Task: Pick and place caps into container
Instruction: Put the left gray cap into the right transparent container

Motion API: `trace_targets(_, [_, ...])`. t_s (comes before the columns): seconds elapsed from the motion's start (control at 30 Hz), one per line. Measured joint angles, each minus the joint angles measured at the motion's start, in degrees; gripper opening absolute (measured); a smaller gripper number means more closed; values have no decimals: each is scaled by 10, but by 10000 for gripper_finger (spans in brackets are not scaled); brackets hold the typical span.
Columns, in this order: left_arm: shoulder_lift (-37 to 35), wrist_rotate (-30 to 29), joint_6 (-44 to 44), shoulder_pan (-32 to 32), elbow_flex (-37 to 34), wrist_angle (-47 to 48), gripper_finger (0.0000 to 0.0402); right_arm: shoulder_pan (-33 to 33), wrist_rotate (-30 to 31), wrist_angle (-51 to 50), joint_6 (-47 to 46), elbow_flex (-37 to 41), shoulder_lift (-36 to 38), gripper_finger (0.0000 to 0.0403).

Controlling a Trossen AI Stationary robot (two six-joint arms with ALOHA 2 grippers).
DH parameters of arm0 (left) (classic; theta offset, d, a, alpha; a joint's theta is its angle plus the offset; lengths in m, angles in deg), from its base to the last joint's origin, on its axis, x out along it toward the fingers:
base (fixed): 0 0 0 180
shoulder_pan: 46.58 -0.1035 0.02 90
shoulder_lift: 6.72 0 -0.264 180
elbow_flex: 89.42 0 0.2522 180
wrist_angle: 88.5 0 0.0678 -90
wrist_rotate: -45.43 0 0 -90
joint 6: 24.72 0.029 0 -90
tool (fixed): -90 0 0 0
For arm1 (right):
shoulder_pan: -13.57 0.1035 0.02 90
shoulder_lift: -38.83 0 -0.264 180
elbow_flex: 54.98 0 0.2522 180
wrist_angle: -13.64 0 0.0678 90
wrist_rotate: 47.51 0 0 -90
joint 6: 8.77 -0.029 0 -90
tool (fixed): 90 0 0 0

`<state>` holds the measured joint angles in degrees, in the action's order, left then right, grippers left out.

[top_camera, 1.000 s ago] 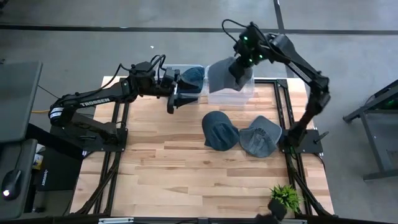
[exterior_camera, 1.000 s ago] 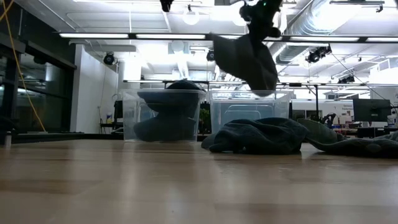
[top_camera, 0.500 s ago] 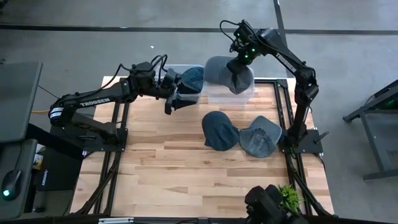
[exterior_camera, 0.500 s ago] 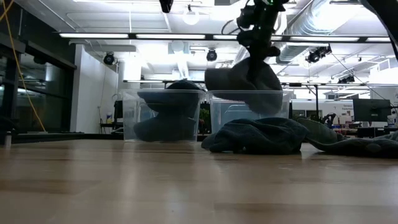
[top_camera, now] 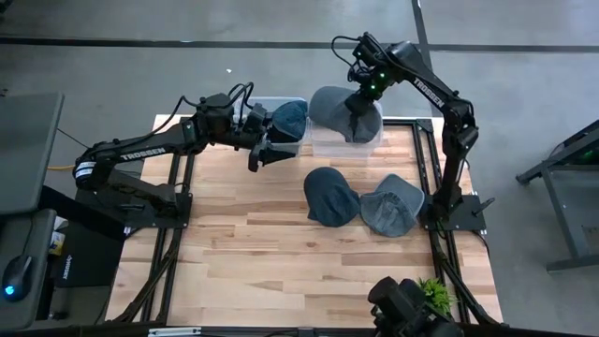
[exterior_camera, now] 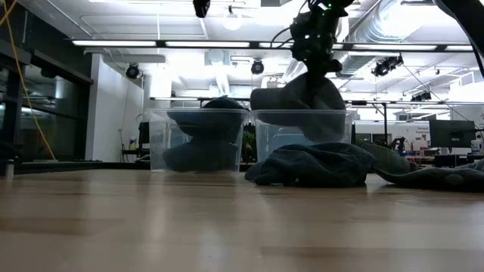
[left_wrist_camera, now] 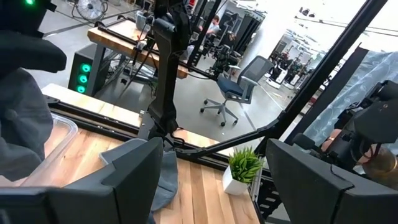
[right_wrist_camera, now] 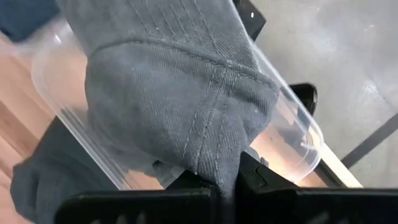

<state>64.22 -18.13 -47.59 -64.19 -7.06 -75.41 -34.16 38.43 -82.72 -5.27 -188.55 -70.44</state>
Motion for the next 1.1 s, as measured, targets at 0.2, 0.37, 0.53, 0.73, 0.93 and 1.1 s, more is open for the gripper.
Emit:
trace_targets(0.2, [0,-4,-14,0,0,-3,284,1,4,-31,16,0,-24,0])
trace_targets(0.37, [0,-4,-16,0,0,-4,284,1,5,-31,30,0,-44,0])
trace_targets(0.53, [0,-4,-16,0,0,-4,284,1,11,-43,59,0,-64,0])
trace_targets(0.73, [0,-3,-16,0,0,-4,284,1,68,-76,76,0,-66,0])
trace_targets(0.93, [0,-2,-15,0,0,-4,284,1,65,-62,94,0,-68,0])
trace_targets(1.1, [0,-2,-15,0,0,-5,284,3,28,-58,117,0,-81,0])
